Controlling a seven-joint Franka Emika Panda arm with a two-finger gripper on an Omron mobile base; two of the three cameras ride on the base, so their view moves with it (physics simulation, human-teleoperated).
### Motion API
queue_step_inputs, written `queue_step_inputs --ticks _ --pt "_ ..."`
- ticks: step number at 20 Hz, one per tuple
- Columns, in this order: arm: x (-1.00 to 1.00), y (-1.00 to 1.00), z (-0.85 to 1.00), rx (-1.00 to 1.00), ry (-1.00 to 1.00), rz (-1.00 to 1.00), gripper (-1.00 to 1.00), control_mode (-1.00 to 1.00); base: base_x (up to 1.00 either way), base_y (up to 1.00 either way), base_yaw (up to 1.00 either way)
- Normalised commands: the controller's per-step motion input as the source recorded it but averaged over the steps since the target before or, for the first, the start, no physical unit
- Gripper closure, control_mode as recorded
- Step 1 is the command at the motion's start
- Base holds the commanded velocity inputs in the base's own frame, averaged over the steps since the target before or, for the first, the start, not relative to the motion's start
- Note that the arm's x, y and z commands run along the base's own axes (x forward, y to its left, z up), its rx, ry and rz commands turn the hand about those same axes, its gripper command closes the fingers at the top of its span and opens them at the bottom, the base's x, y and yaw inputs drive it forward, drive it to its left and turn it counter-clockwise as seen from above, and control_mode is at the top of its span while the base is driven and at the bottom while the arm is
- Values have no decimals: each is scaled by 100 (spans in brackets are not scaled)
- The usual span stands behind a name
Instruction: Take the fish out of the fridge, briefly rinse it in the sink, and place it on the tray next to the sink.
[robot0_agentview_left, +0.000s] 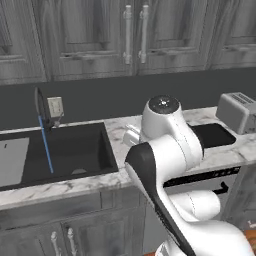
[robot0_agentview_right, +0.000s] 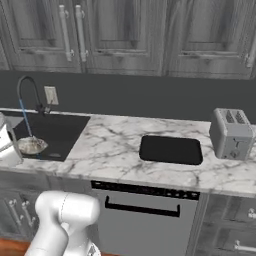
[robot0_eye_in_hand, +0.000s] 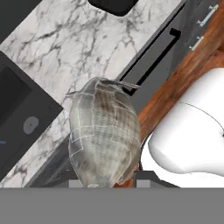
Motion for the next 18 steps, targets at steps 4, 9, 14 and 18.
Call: queue_step_inputs --ticks 4,9,14,18 --pt "0 0 0 0 0 0 100 100 -10 -100 -1" --pt "0 0 0 0 0 0 100 100 27 -100 -1" --pt "0 0 0 0 0 0 100 100 72 -86 0" --pt "0 0 0 0 0 0 100 100 99 -55 0"
